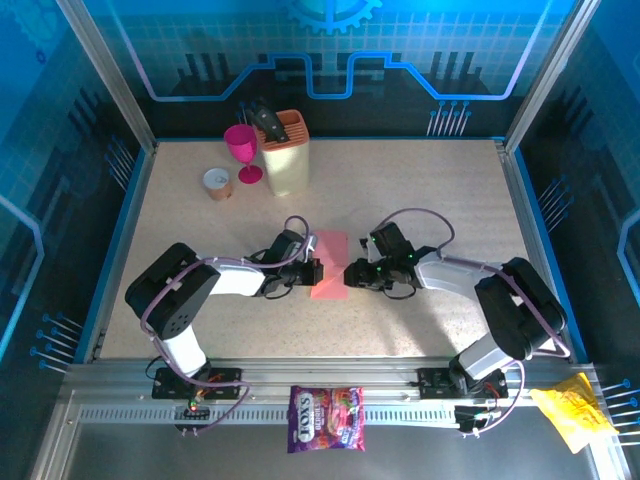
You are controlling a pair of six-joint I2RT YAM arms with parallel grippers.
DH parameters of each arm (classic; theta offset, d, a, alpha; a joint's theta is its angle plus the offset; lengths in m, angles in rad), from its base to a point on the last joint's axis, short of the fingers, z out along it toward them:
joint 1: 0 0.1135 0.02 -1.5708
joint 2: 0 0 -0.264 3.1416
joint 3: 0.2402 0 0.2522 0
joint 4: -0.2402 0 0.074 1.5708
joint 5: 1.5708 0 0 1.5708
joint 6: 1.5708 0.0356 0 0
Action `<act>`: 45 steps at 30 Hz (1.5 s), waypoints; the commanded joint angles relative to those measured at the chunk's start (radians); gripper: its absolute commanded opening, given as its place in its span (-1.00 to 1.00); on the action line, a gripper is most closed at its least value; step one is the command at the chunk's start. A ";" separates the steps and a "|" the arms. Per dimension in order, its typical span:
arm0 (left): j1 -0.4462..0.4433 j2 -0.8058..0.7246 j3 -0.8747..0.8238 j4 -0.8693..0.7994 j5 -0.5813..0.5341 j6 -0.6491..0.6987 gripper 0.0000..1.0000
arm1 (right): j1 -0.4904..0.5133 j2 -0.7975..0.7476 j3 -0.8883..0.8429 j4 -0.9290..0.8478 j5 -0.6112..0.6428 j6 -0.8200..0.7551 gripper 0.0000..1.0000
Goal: Fold a paper plane with a square sheet of paper (pick it up from the middle)
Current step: Fold the triangle a second time at the center of the table, then turn over the paper at the center of the table.
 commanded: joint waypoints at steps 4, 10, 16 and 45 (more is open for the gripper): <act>0.019 -0.001 -0.042 -0.028 0.000 0.024 -1.00 | 0.044 0.061 -0.001 0.017 0.029 0.046 -0.25; 0.026 -0.007 -0.061 -0.011 0.003 0.022 -1.00 | 0.092 0.133 0.062 0.020 0.030 0.057 -0.30; 0.033 -0.009 -0.071 0.004 0.011 0.019 -1.00 | 0.124 0.158 0.132 -0.004 0.042 0.061 -0.33; 0.040 0.008 -0.094 0.049 0.037 0.000 -1.00 | 0.060 0.217 0.135 0.159 0.061 0.076 -0.24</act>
